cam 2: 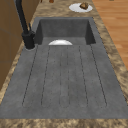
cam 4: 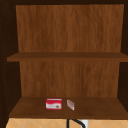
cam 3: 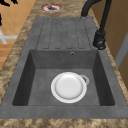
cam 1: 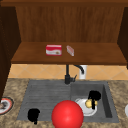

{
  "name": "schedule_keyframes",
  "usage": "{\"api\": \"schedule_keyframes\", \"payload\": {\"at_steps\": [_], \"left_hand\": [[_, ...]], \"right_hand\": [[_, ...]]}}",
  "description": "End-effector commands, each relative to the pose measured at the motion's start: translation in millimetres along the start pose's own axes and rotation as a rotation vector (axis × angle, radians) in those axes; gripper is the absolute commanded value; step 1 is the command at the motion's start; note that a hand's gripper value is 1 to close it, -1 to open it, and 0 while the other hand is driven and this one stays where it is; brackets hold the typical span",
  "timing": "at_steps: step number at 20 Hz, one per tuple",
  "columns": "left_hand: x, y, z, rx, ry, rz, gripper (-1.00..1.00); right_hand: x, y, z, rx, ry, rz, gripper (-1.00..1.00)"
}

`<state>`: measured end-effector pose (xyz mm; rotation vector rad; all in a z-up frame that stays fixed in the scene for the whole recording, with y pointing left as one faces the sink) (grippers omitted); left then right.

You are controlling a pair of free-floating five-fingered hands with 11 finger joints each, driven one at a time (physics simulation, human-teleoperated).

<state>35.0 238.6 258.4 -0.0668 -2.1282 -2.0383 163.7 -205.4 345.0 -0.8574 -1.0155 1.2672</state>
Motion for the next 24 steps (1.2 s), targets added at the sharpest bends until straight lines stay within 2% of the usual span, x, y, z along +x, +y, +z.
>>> {"api": "schedule_keyframes", "payload": {"at_steps": [1, 6, 24], "left_hand": [[0, 0, 0, 0.000, 0.000, 0.000, 0.00], [0, 0, 0, 0.000, 0.000, 0.000, 0.00], [0, 0, 0, 0.000, 0.000, 0.000, 0.00]], "right_hand": [[5, -26, 18, -0.047, -0.007, 0.002, 1.00], [10, -56, 35, -0.051, 0.003, 0.027, 1.00], [26, -171, 86, -0.094, 0.015, 0.060, 1.00]]}}
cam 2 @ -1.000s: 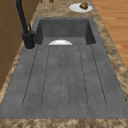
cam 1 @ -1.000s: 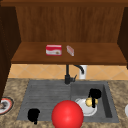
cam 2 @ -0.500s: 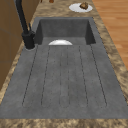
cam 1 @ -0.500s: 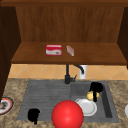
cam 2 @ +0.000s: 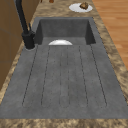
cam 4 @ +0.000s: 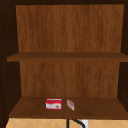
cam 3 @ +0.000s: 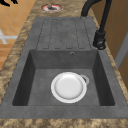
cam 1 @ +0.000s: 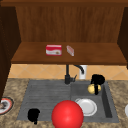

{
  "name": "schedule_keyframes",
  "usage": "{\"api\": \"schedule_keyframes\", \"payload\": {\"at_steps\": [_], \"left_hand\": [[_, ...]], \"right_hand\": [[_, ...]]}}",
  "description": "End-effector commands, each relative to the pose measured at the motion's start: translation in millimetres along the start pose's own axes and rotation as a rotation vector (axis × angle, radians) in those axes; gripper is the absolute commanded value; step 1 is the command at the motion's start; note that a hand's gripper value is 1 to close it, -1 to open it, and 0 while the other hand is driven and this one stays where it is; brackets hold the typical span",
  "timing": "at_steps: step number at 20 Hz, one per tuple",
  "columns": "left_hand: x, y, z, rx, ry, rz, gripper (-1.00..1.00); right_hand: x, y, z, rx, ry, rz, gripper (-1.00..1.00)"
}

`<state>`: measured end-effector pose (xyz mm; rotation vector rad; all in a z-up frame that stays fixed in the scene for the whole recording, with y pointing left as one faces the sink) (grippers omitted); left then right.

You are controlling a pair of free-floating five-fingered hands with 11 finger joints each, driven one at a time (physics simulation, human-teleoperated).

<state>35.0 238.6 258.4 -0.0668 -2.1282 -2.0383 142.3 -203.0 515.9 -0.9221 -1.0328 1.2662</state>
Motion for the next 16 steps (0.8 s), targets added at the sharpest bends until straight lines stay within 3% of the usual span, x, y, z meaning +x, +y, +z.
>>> {"api": "schedule_keyframes", "payload": {"at_steps": [1, 16], "left_hand": [[0, 0, 0, 0.000, 0.000, 0.000, 0.00], [0, 0, 0, 0.000, 0.000, 0.000, 0.00]], "right_hand": [[3, -27, 10, -0.044, 0.005, 0.032, 1.00], [18, -136, 40, -0.049, 0.014, 0.054, 1.00]]}}
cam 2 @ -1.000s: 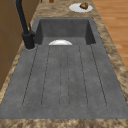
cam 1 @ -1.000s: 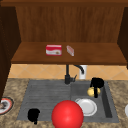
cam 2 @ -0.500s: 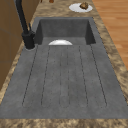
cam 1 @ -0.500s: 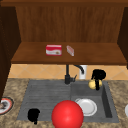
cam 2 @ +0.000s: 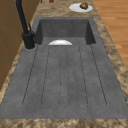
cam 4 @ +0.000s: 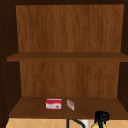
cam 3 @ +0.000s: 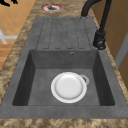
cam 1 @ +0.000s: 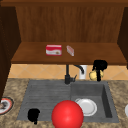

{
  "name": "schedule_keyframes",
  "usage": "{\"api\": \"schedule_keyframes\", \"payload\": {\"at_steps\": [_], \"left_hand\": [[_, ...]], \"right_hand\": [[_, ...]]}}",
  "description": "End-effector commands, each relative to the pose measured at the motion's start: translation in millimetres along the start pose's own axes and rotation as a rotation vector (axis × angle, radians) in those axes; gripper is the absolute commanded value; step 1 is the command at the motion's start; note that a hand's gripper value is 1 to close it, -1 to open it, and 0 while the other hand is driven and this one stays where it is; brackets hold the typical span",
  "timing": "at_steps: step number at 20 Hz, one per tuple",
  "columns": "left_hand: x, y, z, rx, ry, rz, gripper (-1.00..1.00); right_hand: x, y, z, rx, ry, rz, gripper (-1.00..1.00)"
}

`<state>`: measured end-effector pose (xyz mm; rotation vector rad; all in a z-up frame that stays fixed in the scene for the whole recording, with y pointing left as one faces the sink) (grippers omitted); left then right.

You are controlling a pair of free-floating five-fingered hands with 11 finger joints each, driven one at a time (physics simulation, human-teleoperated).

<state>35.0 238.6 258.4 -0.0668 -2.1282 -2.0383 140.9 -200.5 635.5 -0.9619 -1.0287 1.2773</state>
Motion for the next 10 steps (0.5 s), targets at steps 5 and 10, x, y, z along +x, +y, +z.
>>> {"api": "schedule_keyframes", "payload": {"at_steps": [5, 10], "left_hand": [[0, 0, 0, 0.000, 0.000, 0.000, 0.00], [0, 0, 0, 0.000, 0.000, 0.000, 0.00]], "right_hand": [[13, -62, 7, -0.026, 0.006, 0.026, 1.00], [25, -101, 9, -0.027, 0.007, 0.027, 1.00]]}}
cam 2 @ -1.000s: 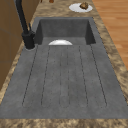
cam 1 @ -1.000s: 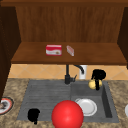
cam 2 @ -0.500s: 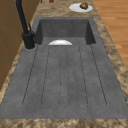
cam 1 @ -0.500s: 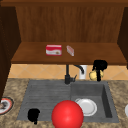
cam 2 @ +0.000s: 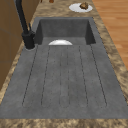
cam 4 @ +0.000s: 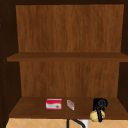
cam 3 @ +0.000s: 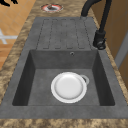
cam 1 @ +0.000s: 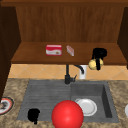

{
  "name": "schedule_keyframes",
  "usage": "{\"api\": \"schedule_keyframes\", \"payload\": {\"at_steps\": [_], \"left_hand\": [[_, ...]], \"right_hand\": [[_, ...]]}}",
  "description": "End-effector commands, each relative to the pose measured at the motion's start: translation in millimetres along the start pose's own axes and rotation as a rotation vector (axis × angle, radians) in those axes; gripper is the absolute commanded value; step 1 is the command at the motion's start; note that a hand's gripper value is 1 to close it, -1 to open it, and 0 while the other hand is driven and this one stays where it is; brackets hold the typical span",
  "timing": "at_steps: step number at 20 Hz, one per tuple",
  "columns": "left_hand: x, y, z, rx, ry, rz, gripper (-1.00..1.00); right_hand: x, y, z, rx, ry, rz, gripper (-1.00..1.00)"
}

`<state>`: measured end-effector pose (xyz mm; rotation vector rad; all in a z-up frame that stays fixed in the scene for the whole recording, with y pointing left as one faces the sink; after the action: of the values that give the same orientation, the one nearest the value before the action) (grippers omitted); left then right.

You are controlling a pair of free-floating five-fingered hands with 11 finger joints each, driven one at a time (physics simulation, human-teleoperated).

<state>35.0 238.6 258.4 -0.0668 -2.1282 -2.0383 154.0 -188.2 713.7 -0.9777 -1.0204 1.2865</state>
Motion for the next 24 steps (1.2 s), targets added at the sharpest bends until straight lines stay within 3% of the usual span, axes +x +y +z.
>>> {"api": "schedule_keyframes", "payload": {"at_steps": [1, 7, 17, 24], "left_hand": [[0, 0, 0, 0.000, 0.000, 0.000, 0.00], [0, 0, 0, 0.000, 0.000, 0.000, 0.00], [0, 0, 0, 0.000, 0.000, 0.000, 0.00], [0, 0, 0, 0.000, 0.000, 0.000, 0.00]], "right_hand": [[10, -32, 0, -0.024, 0.002, 0.012, 1.00], [25, -72, -25, -0.018, 0.001, 0.006, 1.00], [40, -94, -106, -0.073, 0.004, 0.002, 1.00], [42, -75, -173, -0.112, 0.003, 0.000, 1.00]]}}
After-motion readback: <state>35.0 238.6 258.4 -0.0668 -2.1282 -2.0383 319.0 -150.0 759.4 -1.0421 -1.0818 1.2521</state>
